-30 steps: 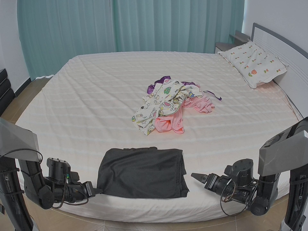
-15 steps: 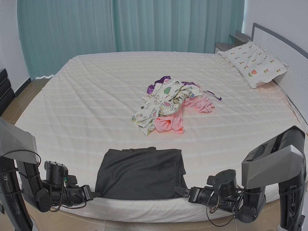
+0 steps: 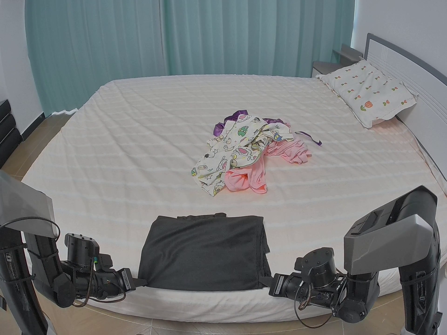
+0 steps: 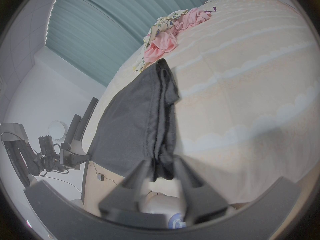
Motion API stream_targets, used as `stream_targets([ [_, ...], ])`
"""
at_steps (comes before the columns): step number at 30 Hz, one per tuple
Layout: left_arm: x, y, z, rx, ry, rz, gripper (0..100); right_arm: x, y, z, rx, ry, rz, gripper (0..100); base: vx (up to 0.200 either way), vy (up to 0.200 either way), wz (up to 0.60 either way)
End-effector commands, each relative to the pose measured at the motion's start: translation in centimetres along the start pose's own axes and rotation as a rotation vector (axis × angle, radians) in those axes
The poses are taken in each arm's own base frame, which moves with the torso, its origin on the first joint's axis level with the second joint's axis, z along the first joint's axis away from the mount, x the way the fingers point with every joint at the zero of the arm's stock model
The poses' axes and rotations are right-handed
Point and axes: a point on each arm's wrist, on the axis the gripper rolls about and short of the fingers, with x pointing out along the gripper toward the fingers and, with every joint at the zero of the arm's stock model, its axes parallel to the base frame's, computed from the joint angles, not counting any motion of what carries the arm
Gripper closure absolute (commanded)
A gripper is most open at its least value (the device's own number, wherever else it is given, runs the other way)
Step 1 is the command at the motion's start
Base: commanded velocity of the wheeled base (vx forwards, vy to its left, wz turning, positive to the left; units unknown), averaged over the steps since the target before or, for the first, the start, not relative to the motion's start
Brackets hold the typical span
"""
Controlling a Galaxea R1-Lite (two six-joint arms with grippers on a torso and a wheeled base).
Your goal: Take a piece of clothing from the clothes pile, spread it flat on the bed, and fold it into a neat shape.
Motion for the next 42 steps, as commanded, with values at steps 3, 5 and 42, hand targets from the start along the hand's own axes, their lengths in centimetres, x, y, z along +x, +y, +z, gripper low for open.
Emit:
stream_targets([
  [3, 0.0, 0.1, -0.2, 0.002, 0.008, 0.005, 100, -0.7, -0.6, -0.1, 0.005, 0.011, -0.027, 100, 0.0, 0.0, 0.0],
  [5, 0.0, 0.1, -0.2, 0.001, 0.009, 0.008, 100, -1.2, -0.6, -0.1, 0.005, 0.013, -0.03, 100, 0.0, 0.0, 0.0],
  [42, -1.6, -1.3, 3.2, -0.079, -0.183, -0.08, 0, -3.5, -1.1, 4.0, 0.127, -0.107, -0.034, 0, 0.0, 0.0, 0.0],
])
